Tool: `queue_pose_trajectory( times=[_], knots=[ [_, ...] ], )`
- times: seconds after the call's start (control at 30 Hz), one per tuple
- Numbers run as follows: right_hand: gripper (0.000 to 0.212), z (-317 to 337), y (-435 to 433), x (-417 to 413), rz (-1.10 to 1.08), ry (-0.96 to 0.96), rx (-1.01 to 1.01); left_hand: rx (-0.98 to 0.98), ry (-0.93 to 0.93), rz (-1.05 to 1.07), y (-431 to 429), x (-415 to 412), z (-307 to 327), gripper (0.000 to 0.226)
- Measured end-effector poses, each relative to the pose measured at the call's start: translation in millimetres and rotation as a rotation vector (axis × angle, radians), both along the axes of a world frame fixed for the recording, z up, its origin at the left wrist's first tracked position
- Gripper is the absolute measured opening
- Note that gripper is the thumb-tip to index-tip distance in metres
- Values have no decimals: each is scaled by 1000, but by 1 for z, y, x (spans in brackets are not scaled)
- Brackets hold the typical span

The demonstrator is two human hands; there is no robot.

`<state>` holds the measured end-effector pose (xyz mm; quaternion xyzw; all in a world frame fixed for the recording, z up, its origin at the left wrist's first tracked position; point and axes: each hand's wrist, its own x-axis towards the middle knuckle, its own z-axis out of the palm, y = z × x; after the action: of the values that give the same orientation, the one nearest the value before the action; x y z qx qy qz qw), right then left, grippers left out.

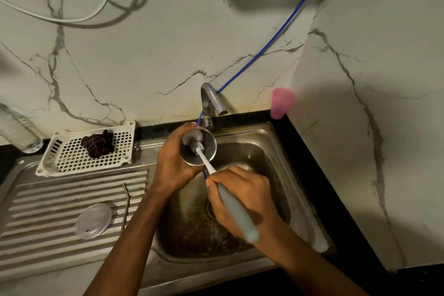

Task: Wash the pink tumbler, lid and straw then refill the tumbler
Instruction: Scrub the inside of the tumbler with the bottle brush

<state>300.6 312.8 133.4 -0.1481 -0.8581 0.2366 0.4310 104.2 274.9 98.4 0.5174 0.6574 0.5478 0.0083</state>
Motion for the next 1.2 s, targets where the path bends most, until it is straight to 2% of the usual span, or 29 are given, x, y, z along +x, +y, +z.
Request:
queue_pose_trajectory(
  times=[0.1,0.2,0.27,0.33,0.4,0.47,0.5,0.53,0.57,0.6,0.67,0.77,0.87,0.93,1.07,1.2],
  knots=[
    [11,-6,-1,1,-20,-88,91,3,-16,-22,3,2,-3,88],
    [10,0,-4,0,-14,52,-6,43,-43,1,2,-2,1,89],
    [14,8,-6,0,14,147,-169,54,-60,10,1,-5,2,90],
    [6,19,-9,0,-14,202,-396,53,-55,11,0,-6,5,92],
    [16,23,-9,-4,-104,255,-666,54,-42,5,0,-6,8,90],
    [12,22,-5,-7,-90,467,-1006,59,-22,-11,0,-5,8,83],
    [4,23,-4,-6,-66,566,-1135,54,-21,-15,-1,-5,7,81],
    [4,21,-3,-6,-68,609,-1183,37,-19,-14,-1,-5,5,82],
    [5,21,-3,-5,-73,583,-1170,17,-14,-16,-1,-4,4,83],
    [2,18,-2,-4,-108,508,-1071,0,-10,-15,-1,-3,3,84],
    [6,12,-4,-3,-154,346,-778,-13,-17,-17,-2,0,2,85],
    [10,-2,-6,-5,-88,231,-344,2,-36,-31,-1,2,4,84],
    [20,-6,-5,-4,-54,82,-70,4,-16,-14,0,0,8,79],
    [19,8,-3,-2,-54,68,-55,-10,-7,-19,0,0,8,78],
    [20,35,3,0,-63,-11,-175,-14,-31,-31,-2,5,7,82],
    [3,32,0,6,-36,44,-364,-5,-63,-3,-4,8,11,87]
  ],
)
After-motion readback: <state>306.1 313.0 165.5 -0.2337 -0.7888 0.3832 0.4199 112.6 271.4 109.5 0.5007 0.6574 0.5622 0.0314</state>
